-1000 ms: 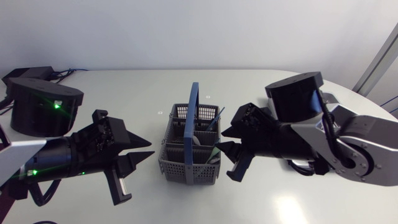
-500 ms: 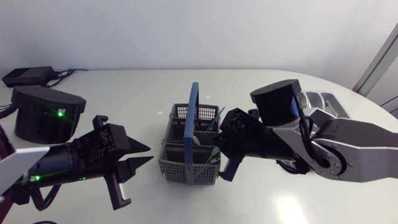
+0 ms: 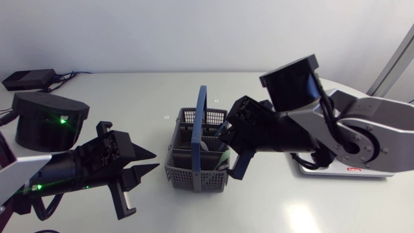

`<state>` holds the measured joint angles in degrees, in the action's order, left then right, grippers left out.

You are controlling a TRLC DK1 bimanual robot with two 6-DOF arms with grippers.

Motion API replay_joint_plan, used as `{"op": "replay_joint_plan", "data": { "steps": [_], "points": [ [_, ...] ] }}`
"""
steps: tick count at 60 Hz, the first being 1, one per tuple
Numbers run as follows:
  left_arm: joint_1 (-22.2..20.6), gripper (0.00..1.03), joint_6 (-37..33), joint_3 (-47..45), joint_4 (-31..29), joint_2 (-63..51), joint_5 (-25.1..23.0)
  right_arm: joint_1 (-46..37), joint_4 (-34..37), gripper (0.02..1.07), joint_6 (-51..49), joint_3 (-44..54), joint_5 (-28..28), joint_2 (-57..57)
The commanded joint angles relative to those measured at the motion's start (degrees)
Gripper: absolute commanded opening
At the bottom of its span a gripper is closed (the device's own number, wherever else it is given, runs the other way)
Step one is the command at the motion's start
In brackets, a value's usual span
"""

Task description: Unload the cutlery basket into the drawer organizer.

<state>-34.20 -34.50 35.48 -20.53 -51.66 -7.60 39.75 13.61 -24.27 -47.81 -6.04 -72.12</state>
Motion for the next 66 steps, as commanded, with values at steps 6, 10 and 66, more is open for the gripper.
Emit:
{"op": "replay_joint_plan", "data": {
  "steps": [6,10,66],
  "points": [
    [-0.3,0.28,0.4,-1.6,0.9,0.6,0.6,1.7,7.0,0.08,1.2,-6.4,0.3,4.3],
    [-0.3,0.28,0.3,-1.6,0.9,0.5,0.7,1.9,10.1,0.08,1.7,-9.1,0.3,5.9],
    [-2.7,0.28,0.6,-1.8,0.9,0.3,1.6,-44.5,33.0,0.08,-4.6,-15.4,-9.0,3.0]
  ]
}}
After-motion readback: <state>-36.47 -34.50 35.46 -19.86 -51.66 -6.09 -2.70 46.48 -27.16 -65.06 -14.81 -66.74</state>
